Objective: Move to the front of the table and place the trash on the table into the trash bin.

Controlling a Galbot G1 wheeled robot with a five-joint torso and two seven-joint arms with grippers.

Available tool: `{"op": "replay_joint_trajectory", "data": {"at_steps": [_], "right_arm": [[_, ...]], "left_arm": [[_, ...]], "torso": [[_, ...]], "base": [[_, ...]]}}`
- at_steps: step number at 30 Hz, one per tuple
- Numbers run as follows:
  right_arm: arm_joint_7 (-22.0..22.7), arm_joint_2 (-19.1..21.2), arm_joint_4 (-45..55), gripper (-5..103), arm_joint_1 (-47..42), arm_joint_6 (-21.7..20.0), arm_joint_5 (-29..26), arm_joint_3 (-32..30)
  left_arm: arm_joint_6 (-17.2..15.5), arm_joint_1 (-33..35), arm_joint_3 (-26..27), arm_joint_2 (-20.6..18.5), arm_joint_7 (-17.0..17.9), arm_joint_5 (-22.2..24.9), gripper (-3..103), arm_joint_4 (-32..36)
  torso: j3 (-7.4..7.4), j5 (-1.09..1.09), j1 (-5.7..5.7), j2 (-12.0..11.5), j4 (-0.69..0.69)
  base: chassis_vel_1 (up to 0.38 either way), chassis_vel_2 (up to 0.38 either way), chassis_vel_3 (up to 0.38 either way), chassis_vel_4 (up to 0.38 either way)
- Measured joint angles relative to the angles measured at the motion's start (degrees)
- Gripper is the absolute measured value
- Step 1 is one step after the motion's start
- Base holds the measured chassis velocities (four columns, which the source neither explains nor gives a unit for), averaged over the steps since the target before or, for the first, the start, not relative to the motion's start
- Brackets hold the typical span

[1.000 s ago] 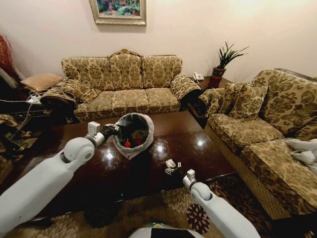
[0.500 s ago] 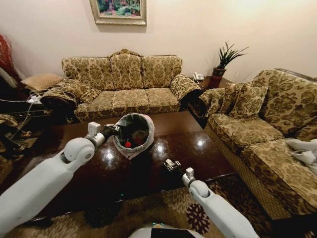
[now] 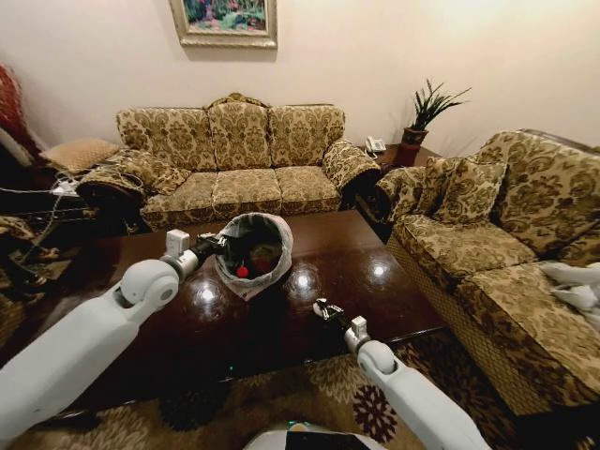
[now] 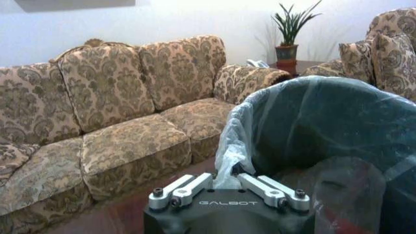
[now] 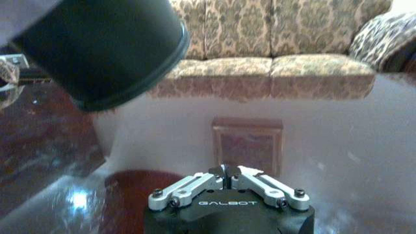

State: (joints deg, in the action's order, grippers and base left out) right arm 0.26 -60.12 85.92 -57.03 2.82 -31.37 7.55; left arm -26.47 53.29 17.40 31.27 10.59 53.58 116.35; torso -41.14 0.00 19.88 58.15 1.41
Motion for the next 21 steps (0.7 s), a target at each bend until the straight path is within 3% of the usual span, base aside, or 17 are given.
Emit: {"op": "replay_joint_trajectory", "data": {"at_steps": [8, 14, 17, 21], "right_arm": [[3.9, 3.5, 9.8, 0, 1.5, -1.4, -1.5, -1.8], [5.5, 8.1, 20.1, 0, 10.3, -4.7, -6.1, -3.0], [4.6, 12.3, 27.2, 0, 21.0, -8.3, -13.8, -1.1], [2.5, 13.5, 29.9, 0, 27.2, -10.7, -19.7, 1.3]], "left_arm": [[0.1, -0.6, -0.4, 0.4, -0.4, 0.0, 1, 0.0], [0.1, 0.7, -0.5, 0.4, -0.5, -0.4, 1, 0.7], [0.2, 2.7, -0.7, 0.5, -0.8, -1.4, 1, 1.4], [0.2, 3.1, -1.1, 0.9, -1.5, -2.1, 1, 1.5]], "torso": [[0.0, 0.0, 0.0, 0.0, -0.01], [0.0, 0.0, 0.0, 0.0, 0.0], [-0.01, 0.0, 0.0, 0.0, 0.01], [0.0, -0.02, 0.0, 0.0, 0.0]], "base": [[0.0, 0.0, 0.0, 0.0], [0.0, 0.0, 0.0, 0.0], [0.0, 0.0, 0.0, 0.0], [0.0, 0.0, 0.0, 0.0]]}}
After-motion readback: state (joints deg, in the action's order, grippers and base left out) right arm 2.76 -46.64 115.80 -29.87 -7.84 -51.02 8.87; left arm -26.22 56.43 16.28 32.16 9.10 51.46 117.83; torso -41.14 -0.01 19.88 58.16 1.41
